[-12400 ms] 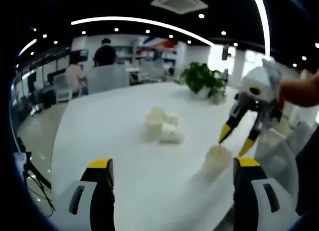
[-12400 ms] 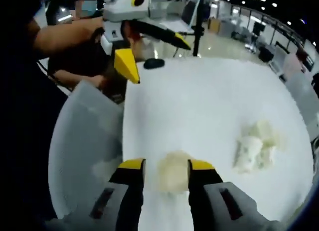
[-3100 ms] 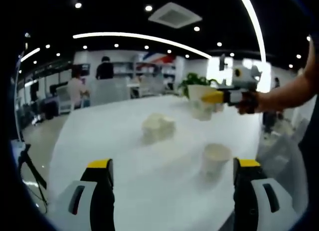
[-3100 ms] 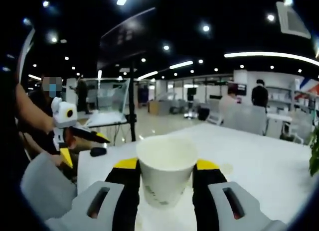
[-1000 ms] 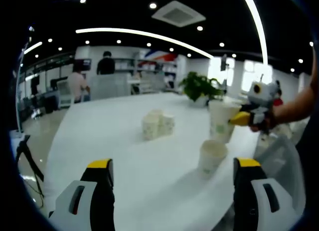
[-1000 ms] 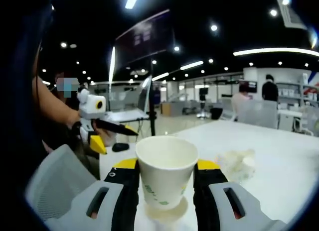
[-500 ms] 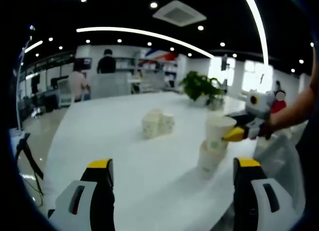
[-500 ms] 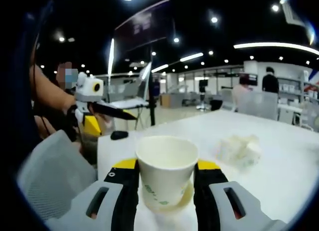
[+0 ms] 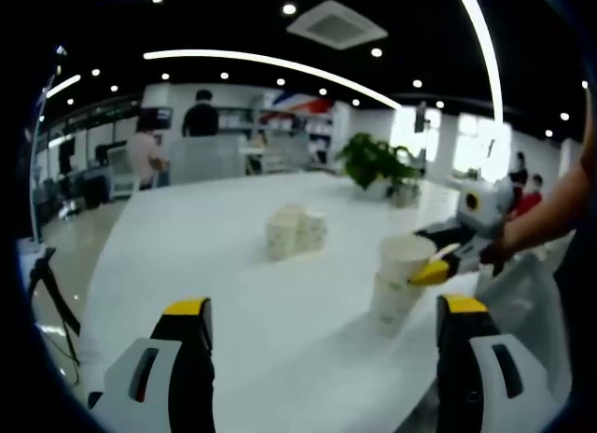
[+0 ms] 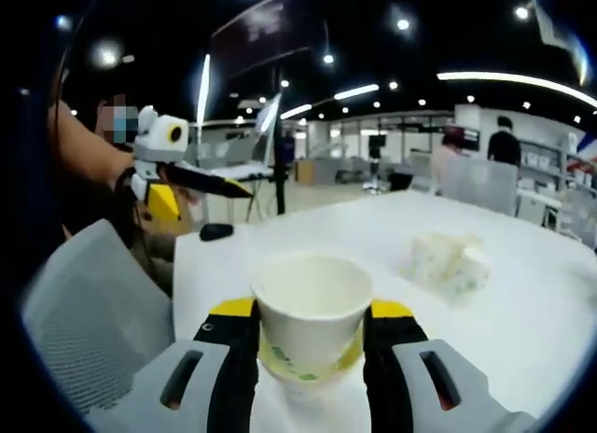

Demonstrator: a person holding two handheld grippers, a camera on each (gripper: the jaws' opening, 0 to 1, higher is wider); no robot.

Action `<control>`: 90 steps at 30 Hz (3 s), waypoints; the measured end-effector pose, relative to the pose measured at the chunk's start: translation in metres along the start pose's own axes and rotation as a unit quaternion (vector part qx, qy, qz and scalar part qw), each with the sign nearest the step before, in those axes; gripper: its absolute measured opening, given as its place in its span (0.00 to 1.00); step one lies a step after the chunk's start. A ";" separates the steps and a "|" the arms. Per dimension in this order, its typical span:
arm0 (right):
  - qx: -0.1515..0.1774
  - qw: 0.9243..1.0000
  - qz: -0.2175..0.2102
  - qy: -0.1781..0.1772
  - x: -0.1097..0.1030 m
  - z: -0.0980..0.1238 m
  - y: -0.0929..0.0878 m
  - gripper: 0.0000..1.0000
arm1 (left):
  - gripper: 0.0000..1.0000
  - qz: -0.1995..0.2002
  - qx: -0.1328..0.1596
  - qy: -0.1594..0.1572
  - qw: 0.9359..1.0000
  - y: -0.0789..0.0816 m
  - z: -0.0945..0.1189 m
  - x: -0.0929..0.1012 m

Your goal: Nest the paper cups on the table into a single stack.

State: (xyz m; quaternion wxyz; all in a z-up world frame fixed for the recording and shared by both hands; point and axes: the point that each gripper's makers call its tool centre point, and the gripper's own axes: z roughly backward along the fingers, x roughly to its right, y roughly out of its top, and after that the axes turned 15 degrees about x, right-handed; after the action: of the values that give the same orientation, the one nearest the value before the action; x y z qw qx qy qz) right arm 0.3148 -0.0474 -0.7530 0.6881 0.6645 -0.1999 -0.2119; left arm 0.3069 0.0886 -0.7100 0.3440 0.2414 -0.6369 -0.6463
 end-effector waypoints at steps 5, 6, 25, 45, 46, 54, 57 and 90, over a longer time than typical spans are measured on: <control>-0.023 1.000 0.002 0.002 -0.003 0.001 -0.010 0.42 | 0.98 0.002 0.000 0.000 1.000 0.000 -0.001 0.001; -0.022 1.000 -0.002 0.001 -0.003 0.002 -0.010 0.43 | 0.98 0.001 0.000 0.000 1.000 -0.001 0.000 0.001; 0.029 0.999 -0.015 -0.030 0.033 0.005 0.046 0.76 | 0.98 -0.005 -0.004 0.003 1.000 0.000 -0.006 -0.001; 0.001 0.991 -0.020 -0.135 0.101 0.072 0.017 0.98 | 0.98 -0.016 -0.010 0.020 1.000 -0.001 -0.016 -0.011; 0.000 0.990 -0.020 -0.136 0.102 0.074 0.017 1.00 | 0.98 -0.017 -0.011 0.020 1.000 -0.002 -0.016 -0.012; -0.012 0.988 -0.022 -0.155 0.115 0.093 0.008 1.00 | 0.98 -0.017 -0.008 0.029 0.999 -0.001 -0.011 -0.019; -0.011 0.987 -0.022 -0.160 0.118 0.094 0.007 1.00 | 0.98 -0.016 -0.012 0.033 0.999 -0.003 -0.011 -0.022; -0.017 0.985 -0.045 -0.166 0.193 0.022 -0.045 0.98 | 0.98 0.000 -0.023 0.045 0.999 -0.017 -0.011 -0.028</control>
State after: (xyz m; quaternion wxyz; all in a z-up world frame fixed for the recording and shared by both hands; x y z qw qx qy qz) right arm 0.4619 -0.1744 -0.7982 0.6464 0.6167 -0.2774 -0.3534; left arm 0.3304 0.1016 -0.7310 0.3775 0.2622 -0.6062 -0.6491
